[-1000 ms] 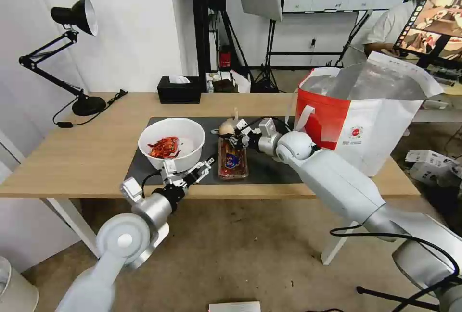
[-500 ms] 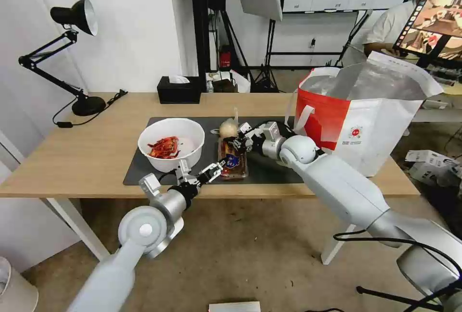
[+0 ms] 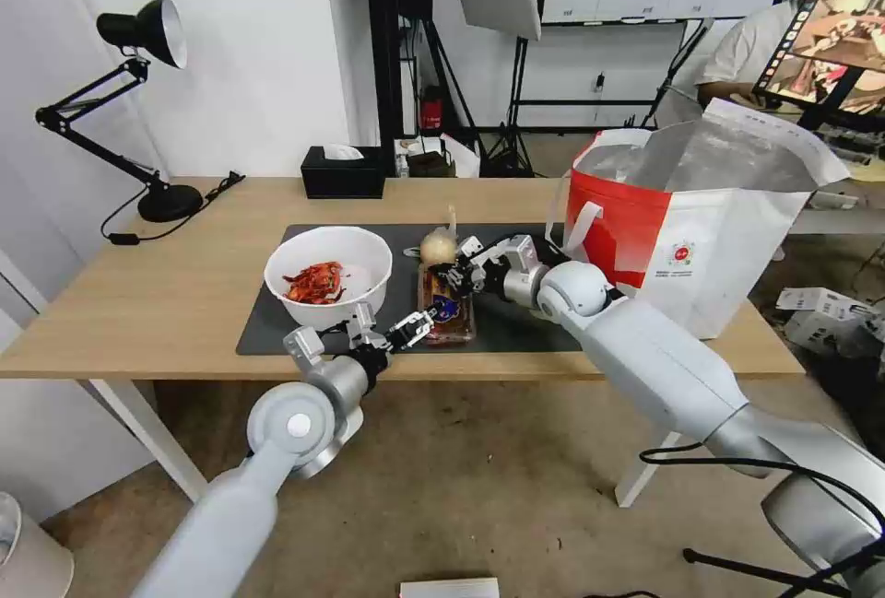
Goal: Pick up the trash from the table and place it into the takeout bag.
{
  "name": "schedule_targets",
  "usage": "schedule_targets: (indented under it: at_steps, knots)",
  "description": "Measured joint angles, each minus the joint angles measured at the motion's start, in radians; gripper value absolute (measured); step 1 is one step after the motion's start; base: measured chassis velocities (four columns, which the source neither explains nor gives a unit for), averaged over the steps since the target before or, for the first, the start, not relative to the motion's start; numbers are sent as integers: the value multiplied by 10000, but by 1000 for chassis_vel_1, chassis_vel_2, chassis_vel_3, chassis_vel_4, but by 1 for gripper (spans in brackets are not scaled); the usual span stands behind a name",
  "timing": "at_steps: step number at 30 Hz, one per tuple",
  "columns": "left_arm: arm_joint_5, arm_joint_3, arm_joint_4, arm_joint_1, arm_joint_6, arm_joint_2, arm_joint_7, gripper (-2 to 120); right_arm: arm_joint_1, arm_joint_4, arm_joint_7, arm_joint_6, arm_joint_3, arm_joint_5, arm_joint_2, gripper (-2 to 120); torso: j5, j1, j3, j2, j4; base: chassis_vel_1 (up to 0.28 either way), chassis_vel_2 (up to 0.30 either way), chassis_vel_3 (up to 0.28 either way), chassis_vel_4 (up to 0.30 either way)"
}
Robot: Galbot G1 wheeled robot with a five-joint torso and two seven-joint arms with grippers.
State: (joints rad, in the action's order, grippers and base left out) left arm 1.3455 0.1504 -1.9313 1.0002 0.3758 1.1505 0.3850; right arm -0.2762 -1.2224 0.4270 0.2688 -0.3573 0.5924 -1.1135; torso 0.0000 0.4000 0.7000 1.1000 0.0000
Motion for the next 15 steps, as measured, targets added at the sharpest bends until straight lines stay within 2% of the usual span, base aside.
schedule_targets:
  at_steps: [15]
  knots:
    - [-30, -219, 259, -248, 4, 88, 248, 97, -87, -186, 18, -8, 24, 40, 130, 0, 0, 0, 0, 0, 0, 0, 0, 0, 0]
